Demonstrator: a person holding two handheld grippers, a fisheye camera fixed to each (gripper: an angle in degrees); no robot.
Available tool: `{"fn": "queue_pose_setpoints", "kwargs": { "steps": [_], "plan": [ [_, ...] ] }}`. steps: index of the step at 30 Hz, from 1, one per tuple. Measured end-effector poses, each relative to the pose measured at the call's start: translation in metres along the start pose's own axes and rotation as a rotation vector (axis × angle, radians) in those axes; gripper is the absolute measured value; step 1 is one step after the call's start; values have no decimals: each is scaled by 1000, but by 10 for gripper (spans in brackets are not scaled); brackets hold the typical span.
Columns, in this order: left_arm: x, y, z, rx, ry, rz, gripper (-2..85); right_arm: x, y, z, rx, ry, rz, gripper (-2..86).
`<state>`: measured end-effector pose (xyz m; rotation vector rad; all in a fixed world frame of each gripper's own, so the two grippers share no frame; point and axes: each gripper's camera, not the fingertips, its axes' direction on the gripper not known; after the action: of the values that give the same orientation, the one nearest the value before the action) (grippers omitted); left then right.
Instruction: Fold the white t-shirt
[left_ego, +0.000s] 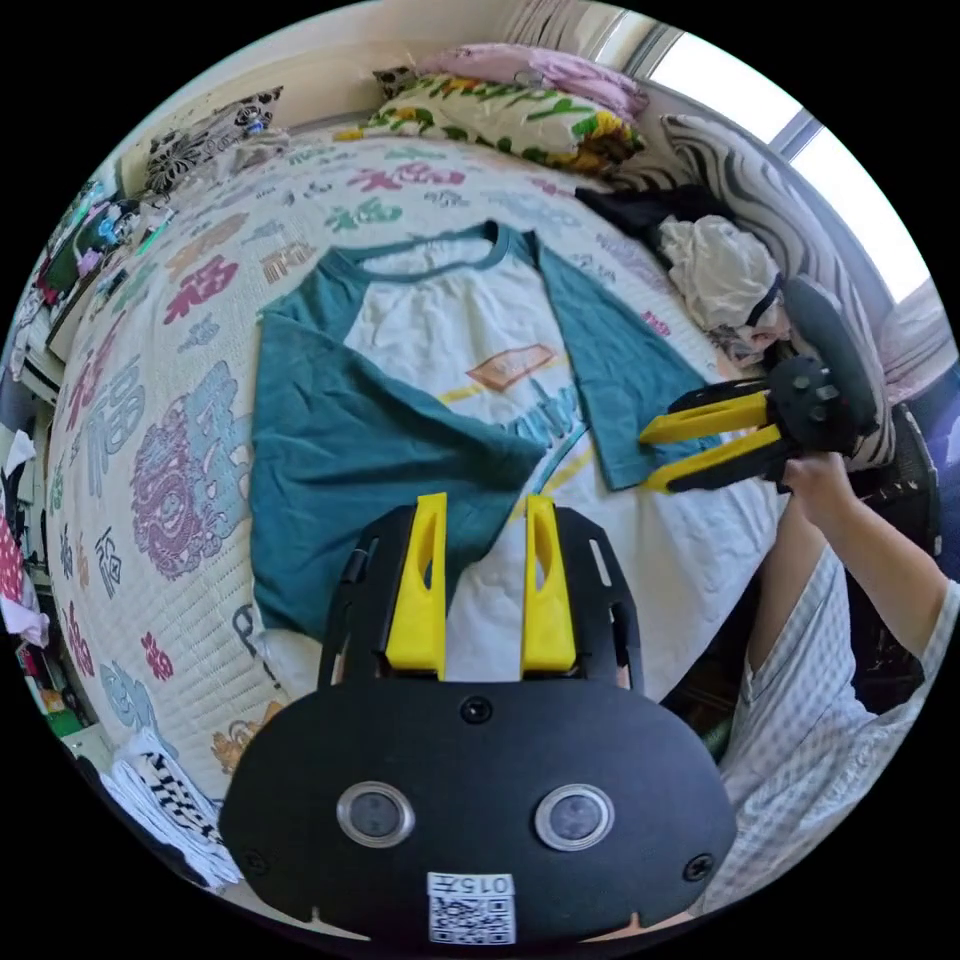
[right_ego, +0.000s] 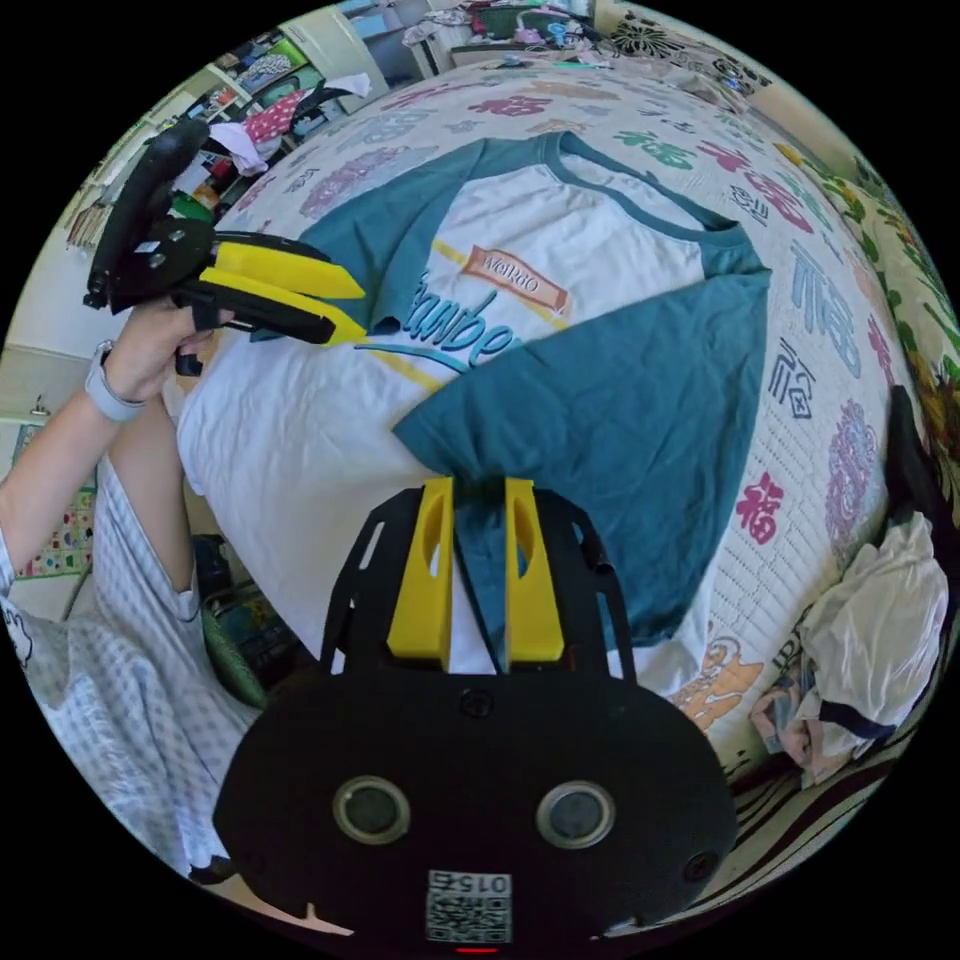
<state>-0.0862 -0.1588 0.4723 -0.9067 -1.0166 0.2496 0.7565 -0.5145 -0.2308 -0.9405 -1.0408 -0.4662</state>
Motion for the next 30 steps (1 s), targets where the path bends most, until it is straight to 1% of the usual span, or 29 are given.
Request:
{"fn": "queue_pose_setpoints", "kwargs": {
  "steps": [1, 3, 4, 6, 8, 10, 11, 13, 14, 16, 17, 19, 21, 24, 25, 28, 29, 30],
  "plan": [
    [-4, -2, 2, -17, -6, 17, 72, 1, 1, -2, -1, 16, -8, 74],
    [-14, -1, -8, 1, -4, 28, 37, 15, 7, -13, 10, -52, 0, 29],
    [-23, 1, -18, 16, 4, 29, 24, 20, 10, -18, 21, -75, 6, 26],
    [-43, 7, -39, 73, 54, 13, 14, 51, 26, -42, 85, -185, 74, 15],
    [-74, 16, -66, 148, 95, -48, 8, 81, 44, -68, 173, -238, 150, 11],
    [-129, 30, -102, 253, 126, -174, 4, 116, 67, -96, 274, -242, 263, 9],
    [-144, 33, -111, 274, 122, -207, 3, 141, 84, -113, 338, -233, 348, 7],
    [-197, 45, -135, 321, 64, -329, 0, 174, 108, -133, 388, -163, 482, 6],
    [-209, 48, -138, 328, 59, -357, 0, 193, 121, -142, 408, -107, 557, 6],
    [-251, 51, -138, 322, 108, -440, -2, 216, 129, -146, 395, -100, 609, 6],
    [-259, 51, -135, 315, 118, -460, -2, 227, 129, -145, 378, -98, 630, 6],
    [-280, 47, -124, 262, 91, -511, -3, 237, 123, -140, 328, -78, 645, 6],
    [-292, 45, -114, 185, 94, -532, -3, 246, 114, -128, 195, -37, 669, 9],
    [-299, 48, -109, 157, 85, -544, 2, 252, 111, -118, 74, -21, 680, 16],
    [-300, 51, -110, 139, 71, -535, 6, 253, 112, -118, 62, -19, 682, 18],
    [-302, 65, -113, 105, 34, -527, 34, 257, 124, -126, 96, -6, 705, 47],
    [-302, 70, -114, 123, 45, -530, 47, 257, 133, -133, 164, -27, 717, 65],
    [-303, 82, -117, 175, 104, -533, 74, 256, 145, -141, 256, -76, 730, 82]
  ]
}}
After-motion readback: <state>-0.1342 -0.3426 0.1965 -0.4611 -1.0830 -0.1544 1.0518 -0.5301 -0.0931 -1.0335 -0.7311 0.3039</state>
